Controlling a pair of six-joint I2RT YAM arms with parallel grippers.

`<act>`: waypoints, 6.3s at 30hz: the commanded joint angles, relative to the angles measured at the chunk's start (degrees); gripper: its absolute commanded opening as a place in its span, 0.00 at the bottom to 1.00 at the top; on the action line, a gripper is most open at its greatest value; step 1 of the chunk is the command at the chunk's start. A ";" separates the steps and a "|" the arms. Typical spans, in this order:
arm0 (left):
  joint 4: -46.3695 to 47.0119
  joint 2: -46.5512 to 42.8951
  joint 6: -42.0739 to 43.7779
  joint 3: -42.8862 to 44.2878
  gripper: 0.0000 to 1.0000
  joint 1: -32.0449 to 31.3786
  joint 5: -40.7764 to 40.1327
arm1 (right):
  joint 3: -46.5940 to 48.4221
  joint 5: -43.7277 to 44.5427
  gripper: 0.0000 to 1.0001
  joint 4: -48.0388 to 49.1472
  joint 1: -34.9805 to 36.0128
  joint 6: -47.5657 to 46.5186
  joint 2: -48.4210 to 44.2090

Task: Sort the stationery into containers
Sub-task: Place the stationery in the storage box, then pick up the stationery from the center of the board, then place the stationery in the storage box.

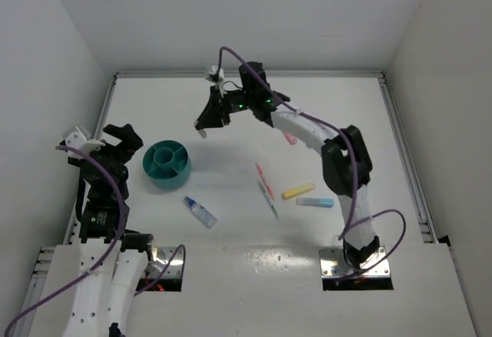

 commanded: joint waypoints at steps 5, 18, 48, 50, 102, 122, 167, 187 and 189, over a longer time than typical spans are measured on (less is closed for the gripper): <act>0.54 -1.10 -1.99 -0.27 1.00 2.12 -5.23 | 13.74 -0.90 0.00 40.06 4.89 29.55 16.58; 0.54 0.05 -1.46 -0.27 1.00 2.12 -1.19 | 24.06 -1.24 0.00 46.61 11.84 26.09 27.66; 1.07 -1.80 -0.93 -0.27 1.00 2.12 -0.13 | 33.74 13.79 0.00 37.21 15.89 10.10 40.23; 1.07 -1.80 -0.93 -0.27 1.00 2.12 -0.13 | 32.95 13.25 0.00 37.21 15.89 9.58 40.23; -2.71 27.21 6.54 6.14 0.00 2.12 35.65 | 8.68 67.23 0.58 -43.38 -14.07 -19.17 6.65; -2.71 25.36 6.54 5.61 0.86 2.12 33.27 | 15.63 53.77 0.56 -47.77 -18.48 -17.14 19.84; -0.34 11.04 5.13 3.24 0.86 3.79 17.45 | 19.93 15.28 0.00 9.95 4.72 8.69 17.55; 0.28 7.96 4.60 2.63 0.86 3.79 17.27 | 20.03 4.82 0.00 35.46 7.71 20.04 28.02; 0.28 7.96 4.60 2.63 0.86 3.79 17.27 | 21.60 5.43 0.00 34.84 7.71 19.51 29.59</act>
